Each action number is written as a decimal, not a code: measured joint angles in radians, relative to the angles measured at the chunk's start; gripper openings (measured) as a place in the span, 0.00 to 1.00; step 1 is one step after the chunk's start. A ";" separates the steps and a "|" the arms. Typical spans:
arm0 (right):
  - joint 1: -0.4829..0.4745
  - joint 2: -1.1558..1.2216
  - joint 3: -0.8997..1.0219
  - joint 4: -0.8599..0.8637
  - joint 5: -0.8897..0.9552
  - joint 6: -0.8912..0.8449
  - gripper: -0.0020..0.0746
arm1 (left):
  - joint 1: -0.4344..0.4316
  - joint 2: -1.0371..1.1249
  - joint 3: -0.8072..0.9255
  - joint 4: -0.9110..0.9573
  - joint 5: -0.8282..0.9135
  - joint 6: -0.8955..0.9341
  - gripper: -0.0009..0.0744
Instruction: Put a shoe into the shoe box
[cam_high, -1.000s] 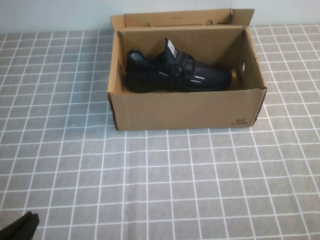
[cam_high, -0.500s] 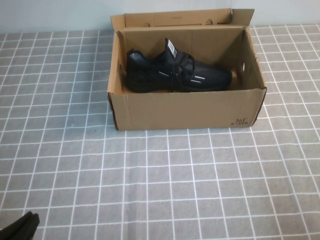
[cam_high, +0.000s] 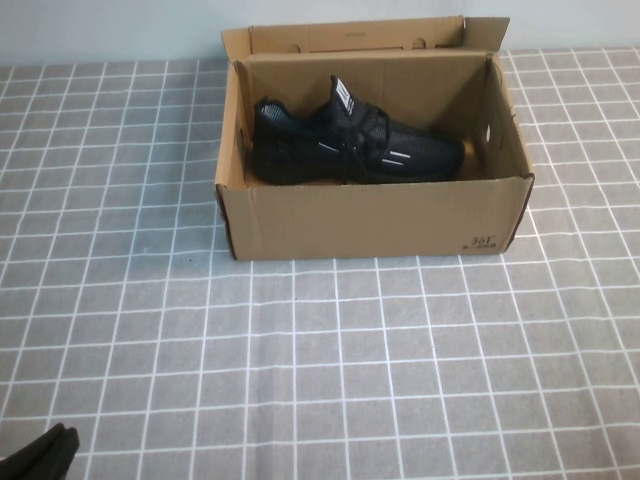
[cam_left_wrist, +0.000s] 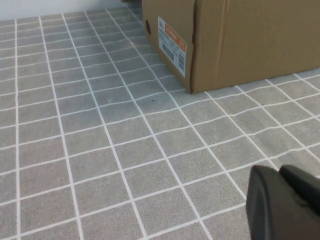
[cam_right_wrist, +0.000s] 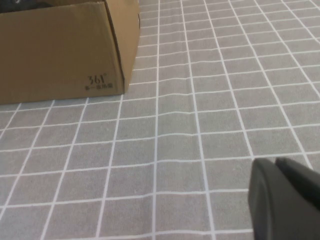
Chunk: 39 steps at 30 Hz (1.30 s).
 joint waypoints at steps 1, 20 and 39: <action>0.000 0.000 0.000 0.000 0.002 0.000 0.01 | 0.000 0.000 0.000 0.000 0.000 0.000 0.01; 0.000 0.000 0.000 0.000 0.006 0.003 0.01 | 0.000 0.000 0.000 0.000 0.000 0.000 0.01; 0.000 0.000 0.000 0.000 0.006 0.003 0.01 | 0.102 -0.067 0.000 0.411 -0.215 -0.386 0.01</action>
